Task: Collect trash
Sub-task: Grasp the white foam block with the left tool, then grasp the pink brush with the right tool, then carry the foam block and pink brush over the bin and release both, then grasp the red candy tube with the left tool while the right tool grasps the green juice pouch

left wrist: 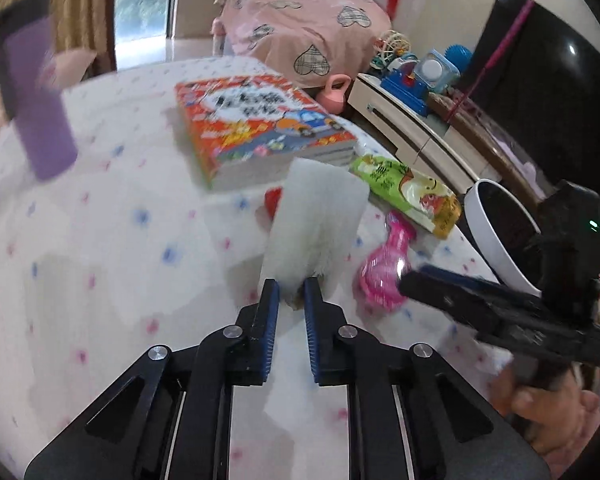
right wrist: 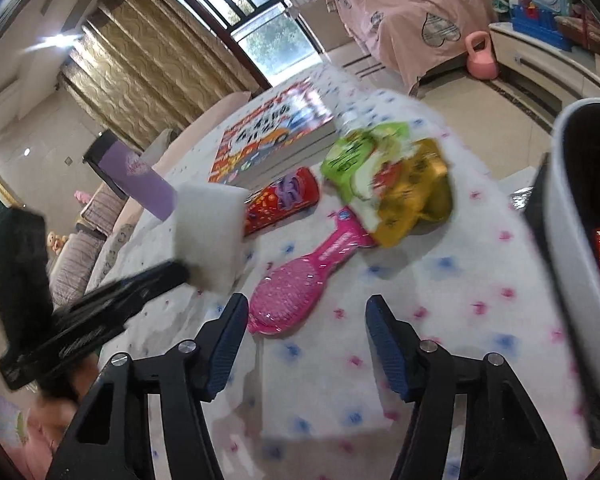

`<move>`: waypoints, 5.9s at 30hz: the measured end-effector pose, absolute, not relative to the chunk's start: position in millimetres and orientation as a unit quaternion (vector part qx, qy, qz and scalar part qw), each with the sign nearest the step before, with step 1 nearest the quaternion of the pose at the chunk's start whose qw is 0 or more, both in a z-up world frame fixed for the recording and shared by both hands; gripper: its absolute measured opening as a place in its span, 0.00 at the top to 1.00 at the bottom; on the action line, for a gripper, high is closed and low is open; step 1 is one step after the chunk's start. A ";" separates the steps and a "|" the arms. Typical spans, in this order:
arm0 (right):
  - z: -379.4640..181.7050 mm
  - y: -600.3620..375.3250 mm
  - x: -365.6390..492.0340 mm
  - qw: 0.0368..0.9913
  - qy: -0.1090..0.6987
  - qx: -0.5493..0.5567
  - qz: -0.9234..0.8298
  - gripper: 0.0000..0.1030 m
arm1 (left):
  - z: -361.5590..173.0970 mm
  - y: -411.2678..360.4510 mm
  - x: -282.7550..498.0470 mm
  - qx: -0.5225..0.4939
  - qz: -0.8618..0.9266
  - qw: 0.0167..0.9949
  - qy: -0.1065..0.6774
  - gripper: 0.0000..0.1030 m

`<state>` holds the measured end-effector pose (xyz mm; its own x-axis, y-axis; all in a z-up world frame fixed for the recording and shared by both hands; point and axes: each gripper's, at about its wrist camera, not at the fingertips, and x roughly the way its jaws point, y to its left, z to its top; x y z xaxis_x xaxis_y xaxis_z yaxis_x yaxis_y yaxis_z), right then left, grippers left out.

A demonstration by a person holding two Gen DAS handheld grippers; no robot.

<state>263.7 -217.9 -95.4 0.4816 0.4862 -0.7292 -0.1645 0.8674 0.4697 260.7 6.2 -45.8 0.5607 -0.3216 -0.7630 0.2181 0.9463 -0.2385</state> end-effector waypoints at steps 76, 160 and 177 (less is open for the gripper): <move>-7.8 -354.6 176.4 0.906 0.361 0.195 0.101 0.85 | 4.6 -153.7 197.0 -0.053 -0.263 0.866 0.422 0.53; -30.4 -270.4 215.2 0.901 0.388 0.107 0.161 0.10 | -28.2 -41.6 230.7 -0.026 -0.122 0.902 0.414 0.25; -44.8 -252.0 279.7 0.886 0.430 0.069 0.162 0.10 | -40.5 -34.2 312.3 0.047 -0.152 0.894 0.419 0.19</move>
<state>279.7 -252.0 -44.8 0.5783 0.3462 -0.7387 -0.2274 0.9380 0.2615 312.3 -34.2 -40.5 0.6032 -0.2327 -0.7629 0.3117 0.9492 -0.0431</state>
